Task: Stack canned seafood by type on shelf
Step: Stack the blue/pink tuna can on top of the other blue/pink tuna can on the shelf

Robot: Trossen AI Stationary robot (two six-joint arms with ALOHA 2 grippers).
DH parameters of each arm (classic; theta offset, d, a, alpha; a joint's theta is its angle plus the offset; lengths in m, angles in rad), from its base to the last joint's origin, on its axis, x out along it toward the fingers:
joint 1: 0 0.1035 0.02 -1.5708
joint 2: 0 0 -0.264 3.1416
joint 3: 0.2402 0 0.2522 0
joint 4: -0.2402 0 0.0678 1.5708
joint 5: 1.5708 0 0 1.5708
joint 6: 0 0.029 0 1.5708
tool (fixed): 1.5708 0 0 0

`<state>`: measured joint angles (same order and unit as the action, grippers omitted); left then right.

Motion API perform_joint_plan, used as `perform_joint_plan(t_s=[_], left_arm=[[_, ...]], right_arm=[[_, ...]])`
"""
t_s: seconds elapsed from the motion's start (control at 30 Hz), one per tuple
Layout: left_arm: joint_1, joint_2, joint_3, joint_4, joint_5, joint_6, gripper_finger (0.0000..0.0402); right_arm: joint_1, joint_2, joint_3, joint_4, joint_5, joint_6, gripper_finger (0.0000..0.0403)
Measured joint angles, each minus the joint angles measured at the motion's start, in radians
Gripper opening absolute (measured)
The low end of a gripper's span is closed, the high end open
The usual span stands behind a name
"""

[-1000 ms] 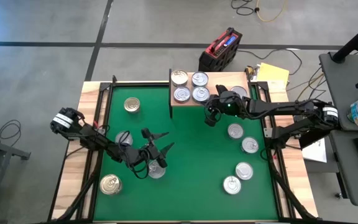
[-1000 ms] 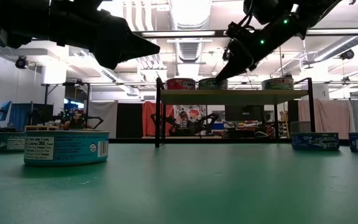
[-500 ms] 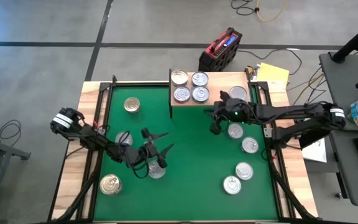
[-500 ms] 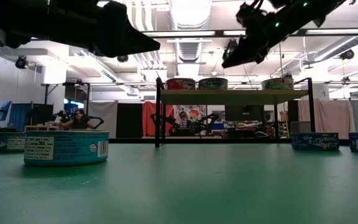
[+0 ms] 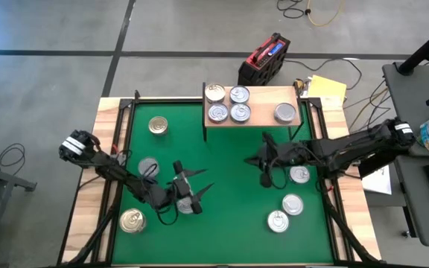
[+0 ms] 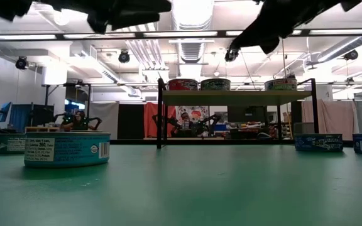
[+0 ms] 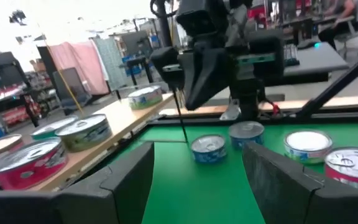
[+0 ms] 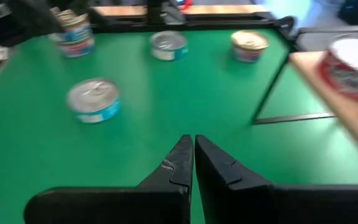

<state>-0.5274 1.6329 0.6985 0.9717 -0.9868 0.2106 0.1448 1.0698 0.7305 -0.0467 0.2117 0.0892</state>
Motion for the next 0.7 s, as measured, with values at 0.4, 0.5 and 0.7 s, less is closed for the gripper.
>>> perform_joint_plan(t_s=[0.4, 0.5, 0.7], left_arm=[[0.0, 0.0, 0.268, -0.866, 0.001, -0.525, 0.0229], [0.0, 0.0, 0.293, -0.968, 0.001, -0.599, 0.0229], [0.0, 0.0, 0.294, -0.986, 0.002, -0.613, 0.0229]], right_arm=[[0.249, 0.001, -0.096, 0.079, 0.139, 0.093, 0.0009], [0.273, 0.001, -0.109, 0.083, 0.158, 0.106, 0.0009], [0.281, 0.001, -0.111, 0.068, 0.16, 0.13, 0.0009]])
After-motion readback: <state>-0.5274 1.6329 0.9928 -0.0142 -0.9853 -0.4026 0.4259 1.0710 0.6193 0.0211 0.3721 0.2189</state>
